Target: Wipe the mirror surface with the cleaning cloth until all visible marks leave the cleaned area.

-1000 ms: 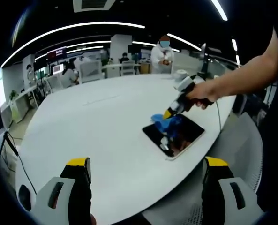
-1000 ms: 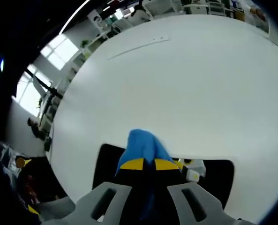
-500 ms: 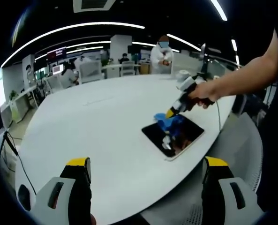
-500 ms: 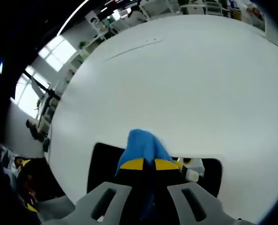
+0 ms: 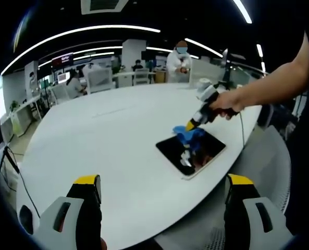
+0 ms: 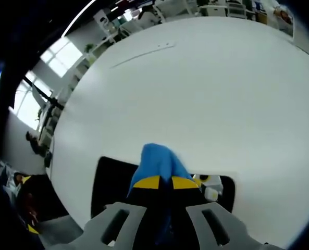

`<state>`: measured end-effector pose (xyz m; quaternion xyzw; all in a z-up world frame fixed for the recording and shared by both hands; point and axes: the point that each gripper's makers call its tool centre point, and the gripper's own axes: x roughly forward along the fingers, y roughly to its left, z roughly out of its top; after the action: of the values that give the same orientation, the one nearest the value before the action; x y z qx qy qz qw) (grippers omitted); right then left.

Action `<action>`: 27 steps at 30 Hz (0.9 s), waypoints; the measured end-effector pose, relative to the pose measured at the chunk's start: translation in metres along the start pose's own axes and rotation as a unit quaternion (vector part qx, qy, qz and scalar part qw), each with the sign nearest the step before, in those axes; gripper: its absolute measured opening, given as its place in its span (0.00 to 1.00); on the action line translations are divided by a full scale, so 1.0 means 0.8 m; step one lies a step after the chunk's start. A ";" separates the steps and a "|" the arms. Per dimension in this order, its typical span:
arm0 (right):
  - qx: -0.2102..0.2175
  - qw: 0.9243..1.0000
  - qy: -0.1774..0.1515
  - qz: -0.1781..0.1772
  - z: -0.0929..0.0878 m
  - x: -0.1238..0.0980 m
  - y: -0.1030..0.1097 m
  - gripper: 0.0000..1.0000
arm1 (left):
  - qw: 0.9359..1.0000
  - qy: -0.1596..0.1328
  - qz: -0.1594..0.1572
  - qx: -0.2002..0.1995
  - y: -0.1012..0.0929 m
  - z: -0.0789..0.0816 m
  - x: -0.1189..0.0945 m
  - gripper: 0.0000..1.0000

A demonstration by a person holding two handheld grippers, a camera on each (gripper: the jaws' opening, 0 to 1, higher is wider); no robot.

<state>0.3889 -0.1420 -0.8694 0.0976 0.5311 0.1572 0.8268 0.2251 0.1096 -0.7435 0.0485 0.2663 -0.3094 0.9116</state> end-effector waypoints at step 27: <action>-0.009 1.000 -0.023 -0.006 -0.043 -0.021 0.006 0.01 | 1.000 -0.003 -0.001 -0.006 -0.013 -0.002 -0.001 0.99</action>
<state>0.3503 -0.1437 -0.8675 0.0910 0.5111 0.1545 0.8406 0.2177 0.1023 -0.7441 0.0422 0.2651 -0.3091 0.9124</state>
